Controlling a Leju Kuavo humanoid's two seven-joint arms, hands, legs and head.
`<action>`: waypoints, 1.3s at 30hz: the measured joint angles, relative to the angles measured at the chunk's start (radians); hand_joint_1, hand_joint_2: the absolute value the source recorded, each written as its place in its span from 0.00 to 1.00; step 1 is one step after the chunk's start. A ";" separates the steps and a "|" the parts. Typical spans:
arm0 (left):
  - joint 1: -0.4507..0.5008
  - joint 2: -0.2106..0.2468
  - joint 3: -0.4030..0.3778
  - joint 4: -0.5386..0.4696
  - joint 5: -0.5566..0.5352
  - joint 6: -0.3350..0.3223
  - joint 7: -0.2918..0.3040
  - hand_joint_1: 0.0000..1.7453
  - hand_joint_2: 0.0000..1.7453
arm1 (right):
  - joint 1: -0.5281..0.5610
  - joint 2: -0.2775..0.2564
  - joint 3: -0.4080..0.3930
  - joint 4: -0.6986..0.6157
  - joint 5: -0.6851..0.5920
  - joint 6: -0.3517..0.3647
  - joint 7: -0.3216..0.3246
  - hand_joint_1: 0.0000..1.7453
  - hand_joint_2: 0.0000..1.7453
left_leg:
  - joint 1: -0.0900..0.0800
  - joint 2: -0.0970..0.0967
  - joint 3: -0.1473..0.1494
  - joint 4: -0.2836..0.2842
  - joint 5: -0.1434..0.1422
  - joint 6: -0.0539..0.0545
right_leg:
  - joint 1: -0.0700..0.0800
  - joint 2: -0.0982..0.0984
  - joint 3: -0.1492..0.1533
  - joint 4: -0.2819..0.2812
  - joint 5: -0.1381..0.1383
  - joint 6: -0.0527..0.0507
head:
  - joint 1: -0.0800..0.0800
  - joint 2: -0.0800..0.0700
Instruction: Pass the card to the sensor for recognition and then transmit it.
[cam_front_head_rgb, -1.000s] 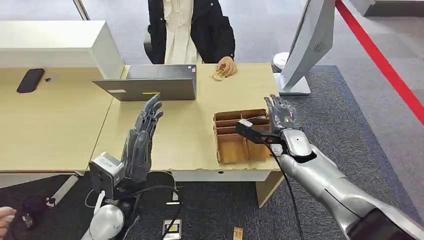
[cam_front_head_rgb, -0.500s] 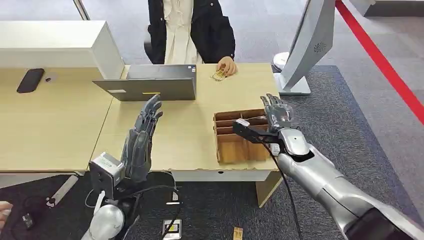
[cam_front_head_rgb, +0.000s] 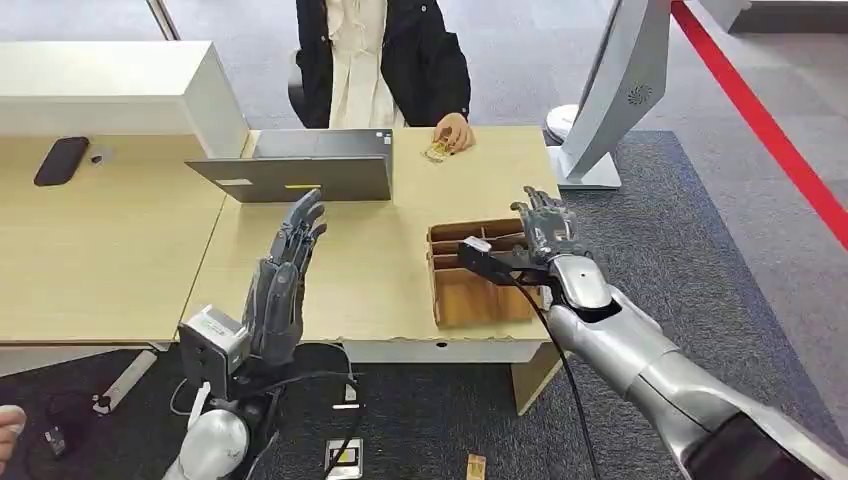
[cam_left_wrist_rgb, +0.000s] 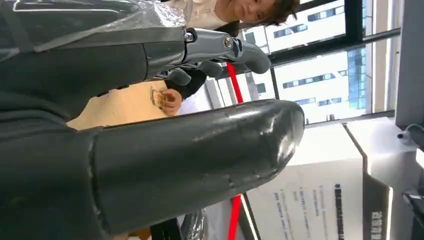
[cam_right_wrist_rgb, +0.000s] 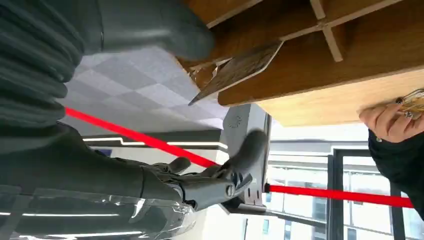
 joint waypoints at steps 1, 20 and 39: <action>0.000 0.000 0.000 0.000 0.000 0.000 0.000 0.00 0.00 | 0.000 0.001 0.000 0.000 -0.005 0.004 0.000 1.00 1.00 | 0.000 0.000 0.000 0.000 0.000 0.000 | 0.000 0.000 0.000 0.000 0.000 0.000 | 0.000 0.000; 0.012 0.000 0.001 0.000 -0.006 -0.003 -0.002 0.00 0.00 | -0.003 -0.005 0.008 -0.012 -0.038 -0.059 0.016 1.00 1.00 | 0.000 0.000 0.000 0.000 0.000 0.000 | 0.000 0.000 0.000 0.000 0.000 0.000 | 0.000 0.000; -0.002 0.000 -0.003 0.000 -0.012 0.030 -0.015 0.00 0.00 | -0.140 0.003 -0.013 -0.143 0.060 -0.181 0.045 1.00 1.00 | 0.000 0.000 0.000 0.000 0.000 0.000 | 0.000 0.000 0.000 0.000 0.000 0.000 | 0.000 0.000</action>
